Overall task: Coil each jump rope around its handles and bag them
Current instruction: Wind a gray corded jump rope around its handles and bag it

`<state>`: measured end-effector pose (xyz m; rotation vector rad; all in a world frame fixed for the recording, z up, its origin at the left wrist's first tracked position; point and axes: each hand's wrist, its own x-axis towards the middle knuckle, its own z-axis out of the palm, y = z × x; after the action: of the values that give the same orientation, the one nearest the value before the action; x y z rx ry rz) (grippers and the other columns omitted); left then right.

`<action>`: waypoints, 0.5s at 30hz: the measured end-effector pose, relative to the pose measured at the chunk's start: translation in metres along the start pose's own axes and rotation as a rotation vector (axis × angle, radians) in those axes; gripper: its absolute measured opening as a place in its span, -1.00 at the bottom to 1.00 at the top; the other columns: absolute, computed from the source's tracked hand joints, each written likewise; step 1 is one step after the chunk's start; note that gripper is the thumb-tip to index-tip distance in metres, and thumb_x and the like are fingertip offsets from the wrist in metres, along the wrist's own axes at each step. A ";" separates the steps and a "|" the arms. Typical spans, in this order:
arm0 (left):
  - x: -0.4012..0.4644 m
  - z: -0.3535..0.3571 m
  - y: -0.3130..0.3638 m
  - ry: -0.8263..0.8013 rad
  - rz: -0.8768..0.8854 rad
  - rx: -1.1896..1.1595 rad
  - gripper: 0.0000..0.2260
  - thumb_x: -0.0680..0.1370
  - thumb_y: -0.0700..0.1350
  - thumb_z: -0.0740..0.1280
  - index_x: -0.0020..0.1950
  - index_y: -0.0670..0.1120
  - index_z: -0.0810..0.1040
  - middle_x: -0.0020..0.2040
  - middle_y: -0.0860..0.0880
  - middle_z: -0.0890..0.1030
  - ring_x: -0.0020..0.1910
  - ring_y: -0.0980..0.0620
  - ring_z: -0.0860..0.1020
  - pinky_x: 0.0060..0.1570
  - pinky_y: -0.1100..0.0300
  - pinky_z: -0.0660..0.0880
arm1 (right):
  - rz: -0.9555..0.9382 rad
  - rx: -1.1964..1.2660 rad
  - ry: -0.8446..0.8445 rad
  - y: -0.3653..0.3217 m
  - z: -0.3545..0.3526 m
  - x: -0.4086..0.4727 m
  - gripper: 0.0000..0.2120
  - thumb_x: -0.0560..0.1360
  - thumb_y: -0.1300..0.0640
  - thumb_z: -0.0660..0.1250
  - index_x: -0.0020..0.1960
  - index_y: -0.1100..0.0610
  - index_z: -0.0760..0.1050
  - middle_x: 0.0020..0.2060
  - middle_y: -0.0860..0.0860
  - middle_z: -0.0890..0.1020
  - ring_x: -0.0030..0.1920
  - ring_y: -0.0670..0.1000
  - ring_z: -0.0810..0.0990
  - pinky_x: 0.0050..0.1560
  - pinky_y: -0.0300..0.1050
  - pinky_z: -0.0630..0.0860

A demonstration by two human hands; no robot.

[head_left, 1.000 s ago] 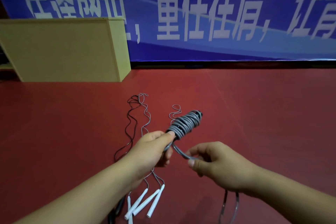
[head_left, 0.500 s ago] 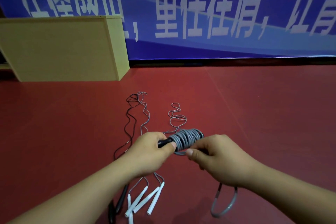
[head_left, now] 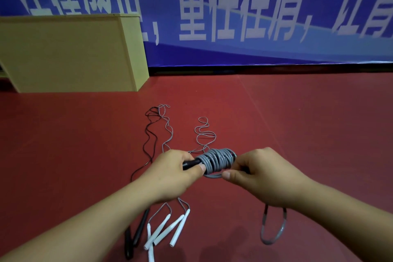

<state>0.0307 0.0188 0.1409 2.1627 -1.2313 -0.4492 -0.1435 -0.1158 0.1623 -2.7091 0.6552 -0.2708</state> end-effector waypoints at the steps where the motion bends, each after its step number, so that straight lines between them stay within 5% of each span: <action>1: 0.000 0.001 -0.001 0.015 -0.009 0.005 -0.71 0.52 0.09 0.35 -0.32 -0.03 0.47 -0.50 0.10 0.38 -0.53 0.15 0.31 -0.45 0.22 0.25 | 0.017 0.002 -0.003 -0.001 0.000 -0.001 -0.54 0.46 -0.28 0.29 -0.24 0.14 0.51 -0.43 0.04 0.53 -0.40 0.01 0.45 -0.35 -0.02 0.40; 6: -0.001 0.005 -0.002 0.084 -0.044 0.038 -0.70 0.47 0.11 0.41 -0.34 -0.03 0.48 -0.50 0.08 0.40 -0.52 0.13 0.34 -0.47 0.22 0.25 | -0.018 0.060 -0.141 -0.006 0.004 -0.002 -0.58 0.51 -0.18 0.31 -0.26 0.17 0.50 -0.36 0.07 0.63 -0.38 0.01 0.51 -0.29 -0.07 0.45; 10: 0.001 0.004 -0.005 0.143 -0.072 0.063 -0.71 0.44 0.08 0.46 -0.32 -0.09 0.53 -0.48 0.05 0.43 -0.49 0.09 0.35 -0.46 0.21 0.26 | -0.029 0.165 -0.251 -0.014 0.007 -0.005 -0.77 0.57 -0.02 0.28 -0.17 0.10 0.52 -0.30 -0.01 0.66 -0.41 -0.19 0.49 -0.35 -0.33 0.38; 15: 0.002 0.003 -0.011 0.137 -0.098 0.086 -0.74 0.40 0.10 0.48 -0.29 -0.06 0.59 -0.46 0.05 0.48 -0.46 0.07 0.40 -0.42 0.22 0.30 | -0.004 0.169 -0.253 -0.015 0.006 -0.006 -0.77 0.55 0.01 0.28 -0.19 0.13 0.54 -0.30 0.03 0.68 -0.42 -0.15 0.56 -0.33 -0.29 0.46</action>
<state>0.0372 0.0204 0.1309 2.2935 -1.0918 -0.2873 -0.1411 -0.0985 0.1622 -2.5259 0.5281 0.0167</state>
